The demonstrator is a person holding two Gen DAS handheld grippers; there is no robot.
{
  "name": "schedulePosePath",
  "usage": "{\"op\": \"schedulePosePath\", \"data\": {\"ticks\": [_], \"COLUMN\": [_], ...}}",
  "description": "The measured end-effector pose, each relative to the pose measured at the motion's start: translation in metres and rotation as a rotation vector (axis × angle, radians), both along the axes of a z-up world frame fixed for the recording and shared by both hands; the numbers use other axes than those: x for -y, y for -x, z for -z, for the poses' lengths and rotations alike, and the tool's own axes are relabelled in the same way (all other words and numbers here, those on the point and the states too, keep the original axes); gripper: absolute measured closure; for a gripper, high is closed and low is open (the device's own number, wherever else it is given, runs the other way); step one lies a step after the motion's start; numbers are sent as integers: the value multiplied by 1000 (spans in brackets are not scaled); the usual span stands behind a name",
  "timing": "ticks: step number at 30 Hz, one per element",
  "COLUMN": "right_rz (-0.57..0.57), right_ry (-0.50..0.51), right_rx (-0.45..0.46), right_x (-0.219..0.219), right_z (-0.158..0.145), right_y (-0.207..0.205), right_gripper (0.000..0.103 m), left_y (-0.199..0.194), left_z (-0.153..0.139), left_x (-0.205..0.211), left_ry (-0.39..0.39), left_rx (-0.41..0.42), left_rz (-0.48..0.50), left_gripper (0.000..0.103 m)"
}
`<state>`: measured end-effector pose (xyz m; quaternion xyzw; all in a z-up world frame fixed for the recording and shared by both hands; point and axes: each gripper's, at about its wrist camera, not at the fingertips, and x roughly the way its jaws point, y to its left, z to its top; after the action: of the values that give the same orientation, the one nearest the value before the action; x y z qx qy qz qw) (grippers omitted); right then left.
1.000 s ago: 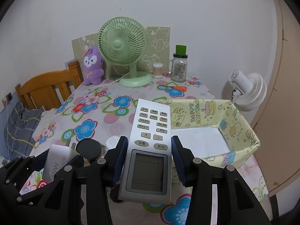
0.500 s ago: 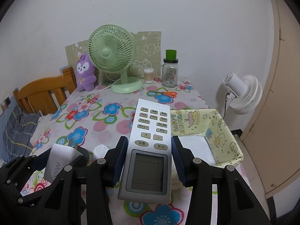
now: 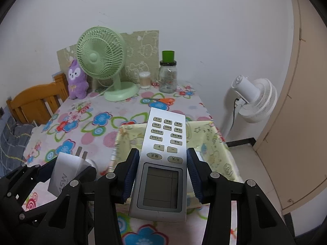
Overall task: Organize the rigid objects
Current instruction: 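Carry the charger and remote over the yellow box with both grippers, then open both grippers to drop the charger and remote into the box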
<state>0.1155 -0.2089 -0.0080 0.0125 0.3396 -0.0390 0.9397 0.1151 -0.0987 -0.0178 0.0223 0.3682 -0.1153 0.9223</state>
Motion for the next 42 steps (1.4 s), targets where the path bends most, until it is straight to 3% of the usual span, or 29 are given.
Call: {"op": "schedulePosePath", "data": {"ticks": [15, 30, 42], "right_rz": [-3, -43, -47], "right_ry": [-13, -34, -48], "right_rx": [-95, -210, -316], "right_x": [48, 65, 70], "right_z": [24, 51, 72], "right_y": [-35, -70, -84], "right_gripper": [53, 53, 53], "left_y": [-36, -65, -70], "left_z": [21, 46, 60], "left_x": [56, 79, 98], "left_ry": [-18, -28, -134], "left_rx": [-70, -166, -210], "left_rz": [82, 115, 124], "left_gripper": [54, 54, 54]}}
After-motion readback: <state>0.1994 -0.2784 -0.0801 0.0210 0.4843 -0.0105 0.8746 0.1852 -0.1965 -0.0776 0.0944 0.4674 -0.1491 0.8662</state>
